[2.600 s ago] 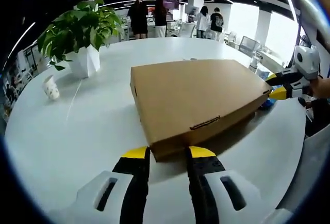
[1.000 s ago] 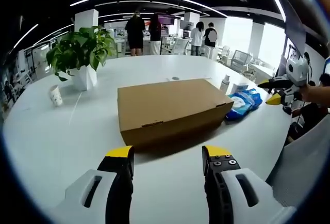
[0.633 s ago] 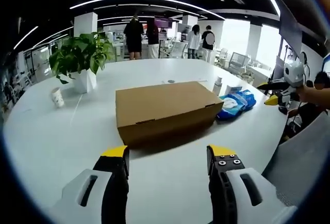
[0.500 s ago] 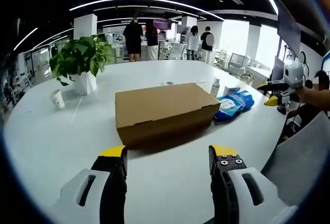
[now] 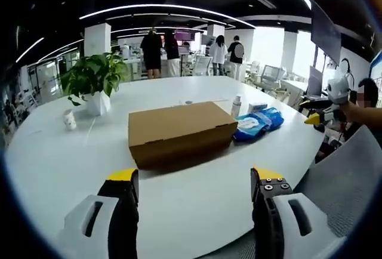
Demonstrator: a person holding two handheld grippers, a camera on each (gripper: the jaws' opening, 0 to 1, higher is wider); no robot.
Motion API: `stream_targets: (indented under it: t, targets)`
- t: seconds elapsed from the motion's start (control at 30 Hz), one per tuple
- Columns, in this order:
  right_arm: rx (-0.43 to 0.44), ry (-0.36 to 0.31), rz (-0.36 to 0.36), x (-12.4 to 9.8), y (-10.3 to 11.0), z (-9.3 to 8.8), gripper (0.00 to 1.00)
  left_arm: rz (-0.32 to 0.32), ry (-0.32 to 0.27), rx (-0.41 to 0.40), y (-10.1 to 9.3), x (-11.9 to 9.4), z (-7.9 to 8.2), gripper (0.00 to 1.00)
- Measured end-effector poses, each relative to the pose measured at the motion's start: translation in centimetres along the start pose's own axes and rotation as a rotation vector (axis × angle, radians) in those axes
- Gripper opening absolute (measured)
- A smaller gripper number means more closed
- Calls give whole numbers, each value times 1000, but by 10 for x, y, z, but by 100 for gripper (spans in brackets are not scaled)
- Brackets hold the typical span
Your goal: Operate the shoe box by opening the lid, removing the specified soft item, and placing it in the target area until the item is outside and the box remains undamaged.
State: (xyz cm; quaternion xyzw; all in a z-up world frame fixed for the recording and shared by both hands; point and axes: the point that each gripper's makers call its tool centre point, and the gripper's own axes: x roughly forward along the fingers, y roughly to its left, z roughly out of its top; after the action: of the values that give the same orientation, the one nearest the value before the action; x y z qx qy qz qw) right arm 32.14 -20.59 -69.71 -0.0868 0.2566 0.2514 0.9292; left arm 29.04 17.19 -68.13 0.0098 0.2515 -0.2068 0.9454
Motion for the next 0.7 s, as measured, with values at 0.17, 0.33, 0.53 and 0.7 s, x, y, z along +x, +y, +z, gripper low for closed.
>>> stream_targets:
  t: [0.17, 0.33, 0.53, 0.7]
  targets:
    - [-9, 14, -18, -14, 5, -9, 83, 10, 6, -5, -7, -9, -9, 84]
    - [-5, 4, -17, -25, 13, -13, 90, 41, -35, 6, -11, -14, -4, 92]
    - [-7, -7, -11, -34, 27, -19, 97, 42, -59, 20, -14, -19, 2, 99]
    - [6, 2, -6, -40, 33, -22, 99, 42, -64, 28, -21, -26, 0, 100]
